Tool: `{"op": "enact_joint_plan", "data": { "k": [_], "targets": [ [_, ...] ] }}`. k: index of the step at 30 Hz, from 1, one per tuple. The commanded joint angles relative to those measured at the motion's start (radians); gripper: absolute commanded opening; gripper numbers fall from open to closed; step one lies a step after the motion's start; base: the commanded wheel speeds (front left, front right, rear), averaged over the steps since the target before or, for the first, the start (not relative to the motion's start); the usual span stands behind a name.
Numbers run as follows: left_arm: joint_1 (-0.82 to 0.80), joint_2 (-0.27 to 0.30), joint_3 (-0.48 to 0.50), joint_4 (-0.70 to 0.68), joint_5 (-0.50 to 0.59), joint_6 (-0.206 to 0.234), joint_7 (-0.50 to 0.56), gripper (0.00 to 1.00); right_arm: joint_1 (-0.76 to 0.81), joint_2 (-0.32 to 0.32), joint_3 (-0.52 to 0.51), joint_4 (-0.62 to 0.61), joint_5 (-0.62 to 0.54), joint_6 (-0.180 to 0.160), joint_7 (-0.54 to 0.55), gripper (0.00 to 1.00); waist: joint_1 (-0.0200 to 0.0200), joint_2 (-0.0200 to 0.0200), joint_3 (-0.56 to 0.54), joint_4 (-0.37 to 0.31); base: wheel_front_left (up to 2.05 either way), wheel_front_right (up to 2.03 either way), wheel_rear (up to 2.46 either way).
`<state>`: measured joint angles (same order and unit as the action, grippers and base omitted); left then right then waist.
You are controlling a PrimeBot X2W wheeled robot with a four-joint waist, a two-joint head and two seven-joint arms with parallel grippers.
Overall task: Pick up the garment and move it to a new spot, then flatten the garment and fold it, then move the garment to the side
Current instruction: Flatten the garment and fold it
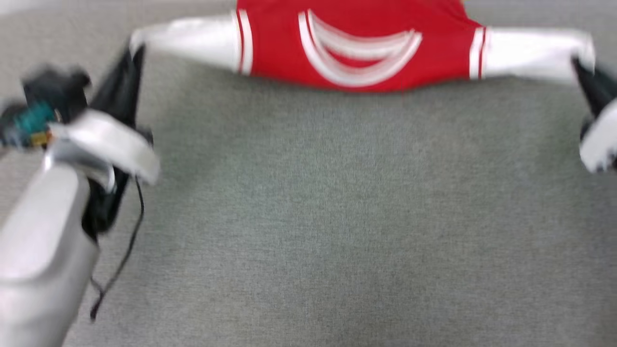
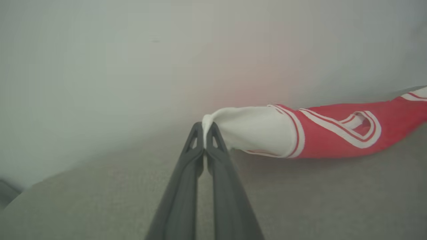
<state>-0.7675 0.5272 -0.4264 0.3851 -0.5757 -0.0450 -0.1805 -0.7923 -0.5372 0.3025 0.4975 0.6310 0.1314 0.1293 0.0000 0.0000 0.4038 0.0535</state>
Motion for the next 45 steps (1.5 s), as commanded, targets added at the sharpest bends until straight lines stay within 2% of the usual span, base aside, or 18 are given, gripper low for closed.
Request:
{"op": "enact_joint_plan", "data": {
  "k": [1,4,6,10,14,19,29,34,35,36,37,40,45],
  "targets": [
    [0.084,0.024,0.001,-0.041,-0.016,0.019,0.017,0.0,0.088,-0.038,-0.002,-0.032,0.039,-0.001,0.007,0.0,0.0,0.0,-0.084,0.009,0.0,0.0,0.0],
    [0.234,0.045,-0.015,-0.108,-0.044,0.033,0.057,0.0,0.235,-0.079,0.001,-0.075,0.073,-0.001,0.015,0.0,0.0,0.0,-0.136,0.012,0.0,0.0,0.0],
    [0.326,0.057,-0.029,-0.144,-0.077,0.022,0.088,0.0,0.327,-0.096,-0.012,-0.096,0.101,-0.001,0.012,0.0,0.0,0.0,-0.174,0.019,0.0,0.0,0.0],
    [0.484,0.092,-0.033,-0.183,-0.116,0.048,0.12,0.0,0.48,-0.123,-0.032,-0.149,0.136,-0.001,0.016,0.0,0.0,0.0,-0.233,0.026,0.0,0.0,0.0],
    [0.597,0.125,-0.045,-0.225,-0.128,0.065,0.137,0.0,0.604,-0.146,-0.06,-0.203,0.154,-0.001,0.025,0.0,0.0,0.0,-0.276,0.033,0.0,0.0,0.0],
    [0.72,0.136,-0.03,-0.275,-0.181,0.095,0.139,0.0,0.75,-0.176,-0.115,-0.268,0.148,-0.002,0.021,0.0,0.0,0.0,-0.318,0.037,0.0,0.0,0.0],
    [0.878,0.155,-0.057,-0.349,-0.216,0.136,0.179,0.0,0.996,-0.151,-0.202,-0.38,0.153,-0.001,0.13,0.0,0.0,0.0,-0.322,0.045,0.0,0.0,0.0],
    [0.882,0.147,-0.073,-0.353,-0.225,0.127,0.199,0.0,1.066,-0.131,-0.246,-0.411,0.158,-0.001,0.206,0.0,0.0,0.0,-0.313,0.05,0.0,0.0,0.0],
    [0.877,0.145,-0.079,-0.356,-0.223,0.124,0.204,0.0,1.068,-0.127,-0.253,-0.415,0.157,-0.001,0.221,0.31,0.0,0.0,-0.311,0.051,0.0,0.0,0.0],
    [0.869,0.142,-0.084,-0.359,-0.221,0.118,0.21,0.0,1.069,-0.123,-0.26,-0.418,0.158,-0.001,0.237,0.81,0.0,0.0,-0.31,0.052,0.0,0.0,0.0],
    [0.865,0.139,-0.089,-0.361,-0.227,0.116,0.218,0.0,1.069,-0.114,-0.262,-0.418,0.176,-0.001,0.267,1.0,0.0,0.0,-0.308,0.054,0.0,0.0,0.0],
    [0.845,0.143,-0.096,-0.378,-0.227,0.115,0.239,0.0,1.038,-0.081,-0.3,-0.45,0.244,-0.001,0.328,1.0,0.0,0.0,-0.3,0.062,0.0,0.0,0.0],
    [0.832,0.152,-0.097,-0.428,-0.223,0.119,0.255,0.0,0.986,-0.102,-0.34,-0.52,0.238,-0.001,0.403,1.0,0.0,0.0,-0.279,0.075,0.0,0.0,0.0]
  ]
}}
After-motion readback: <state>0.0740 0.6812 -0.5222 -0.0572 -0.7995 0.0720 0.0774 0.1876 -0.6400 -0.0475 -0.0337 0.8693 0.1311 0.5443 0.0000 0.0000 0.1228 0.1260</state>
